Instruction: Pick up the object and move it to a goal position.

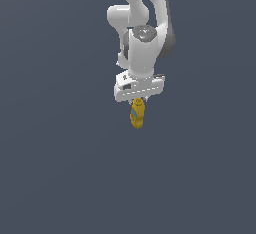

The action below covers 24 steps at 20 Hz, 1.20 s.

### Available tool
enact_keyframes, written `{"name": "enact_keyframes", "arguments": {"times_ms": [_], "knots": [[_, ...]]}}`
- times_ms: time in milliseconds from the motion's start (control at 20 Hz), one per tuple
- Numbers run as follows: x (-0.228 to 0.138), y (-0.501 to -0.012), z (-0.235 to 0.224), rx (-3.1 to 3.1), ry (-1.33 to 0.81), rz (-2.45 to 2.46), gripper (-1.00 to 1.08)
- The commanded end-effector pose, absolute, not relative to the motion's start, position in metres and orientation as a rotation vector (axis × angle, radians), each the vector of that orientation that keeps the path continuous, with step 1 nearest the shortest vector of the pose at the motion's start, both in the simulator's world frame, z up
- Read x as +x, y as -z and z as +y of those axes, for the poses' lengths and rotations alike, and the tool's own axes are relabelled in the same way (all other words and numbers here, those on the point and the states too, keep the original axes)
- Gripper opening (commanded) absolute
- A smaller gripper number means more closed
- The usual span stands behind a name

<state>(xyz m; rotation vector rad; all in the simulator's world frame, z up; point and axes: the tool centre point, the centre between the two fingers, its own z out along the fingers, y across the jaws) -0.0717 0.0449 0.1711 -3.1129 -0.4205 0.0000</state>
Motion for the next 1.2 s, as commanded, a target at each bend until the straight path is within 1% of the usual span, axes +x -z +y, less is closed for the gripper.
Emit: {"name": "enact_keyframes", "arguments": {"times_ms": [0,250,500,1150], "knots": [[-0.072,-0.173,0.043,-3.113,0.002,-0.42,-1.0],[-0.076,-0.187,0.03,-3.113,0.002,-0.42,-1.0],[-0.083,-0.213,0.004,-3.111,0.002,-0.42,-1.0],[-0.112,-0.323,-0.104,-3.11,0.001,-0.419,-1.0]]}}
